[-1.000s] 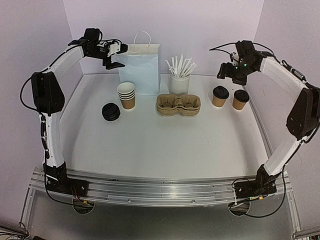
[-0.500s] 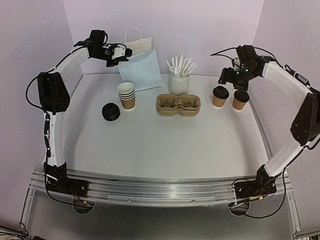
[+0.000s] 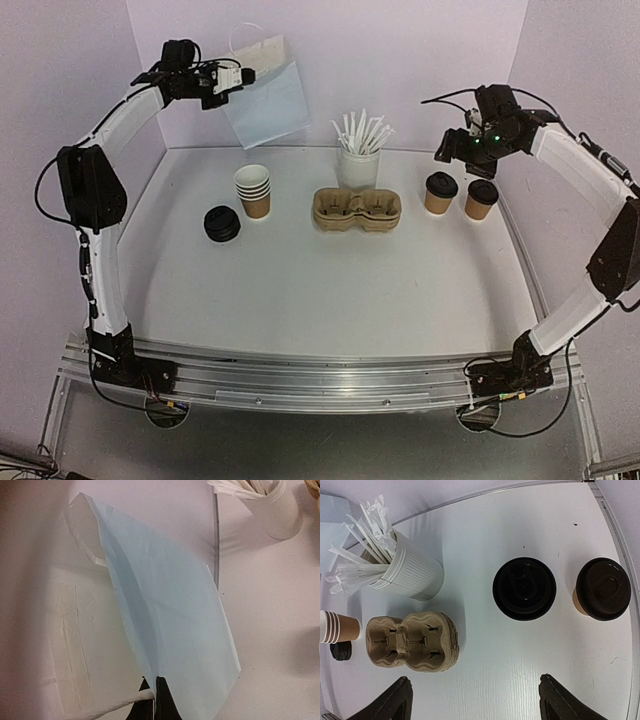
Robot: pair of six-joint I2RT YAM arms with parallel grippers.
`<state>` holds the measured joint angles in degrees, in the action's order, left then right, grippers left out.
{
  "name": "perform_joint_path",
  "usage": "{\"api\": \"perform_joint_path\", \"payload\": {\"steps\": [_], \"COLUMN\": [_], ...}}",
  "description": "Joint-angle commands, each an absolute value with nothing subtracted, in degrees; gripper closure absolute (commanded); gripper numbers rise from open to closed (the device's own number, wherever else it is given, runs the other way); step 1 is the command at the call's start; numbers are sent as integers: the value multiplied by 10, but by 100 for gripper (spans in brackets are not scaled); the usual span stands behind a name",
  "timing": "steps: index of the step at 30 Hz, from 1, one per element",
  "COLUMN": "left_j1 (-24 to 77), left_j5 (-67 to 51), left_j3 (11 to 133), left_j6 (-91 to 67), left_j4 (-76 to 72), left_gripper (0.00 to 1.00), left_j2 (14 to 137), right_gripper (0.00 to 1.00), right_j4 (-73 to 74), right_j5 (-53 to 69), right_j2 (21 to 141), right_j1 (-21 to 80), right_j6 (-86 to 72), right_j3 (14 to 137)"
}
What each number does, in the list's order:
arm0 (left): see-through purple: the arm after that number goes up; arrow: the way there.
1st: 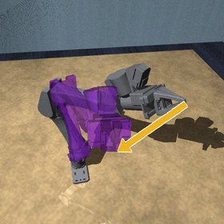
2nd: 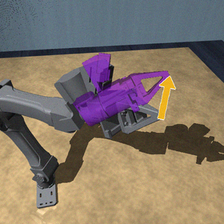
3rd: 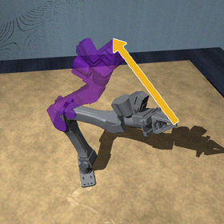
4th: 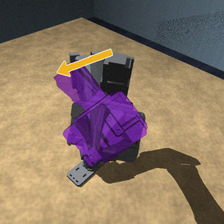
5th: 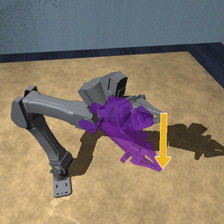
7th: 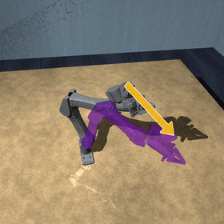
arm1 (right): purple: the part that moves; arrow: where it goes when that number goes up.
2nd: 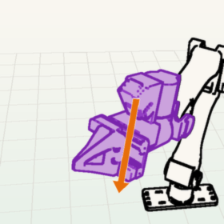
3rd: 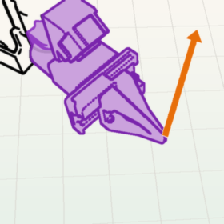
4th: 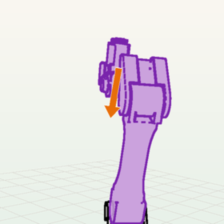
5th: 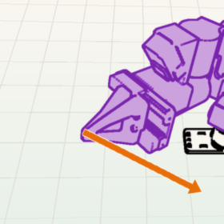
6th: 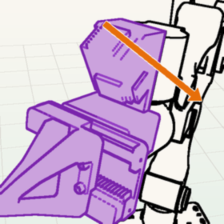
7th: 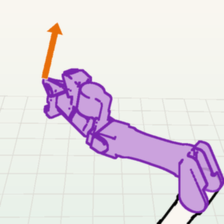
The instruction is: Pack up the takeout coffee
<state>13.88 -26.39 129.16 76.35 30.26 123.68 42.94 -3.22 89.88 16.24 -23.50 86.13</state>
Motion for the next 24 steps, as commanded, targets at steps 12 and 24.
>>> {"api": "perform_joint_path", "payload": {"steps": [12,24], "left_j1": [249,434], "left_j5": [-226,-202], "left_j3": [1272,972], "left_j6": [615,371], "left_j4": [700,673], "left_gripper": [100,100], "left_j2": [885,770], "right_gripper": [19,19], "right_j4": [420,418], "right_j5": [-20,-44], "right_j2": [848,866], "right_j1": [194,238], "right_j6": [-297,-312], "right_j3": [883,883]}}
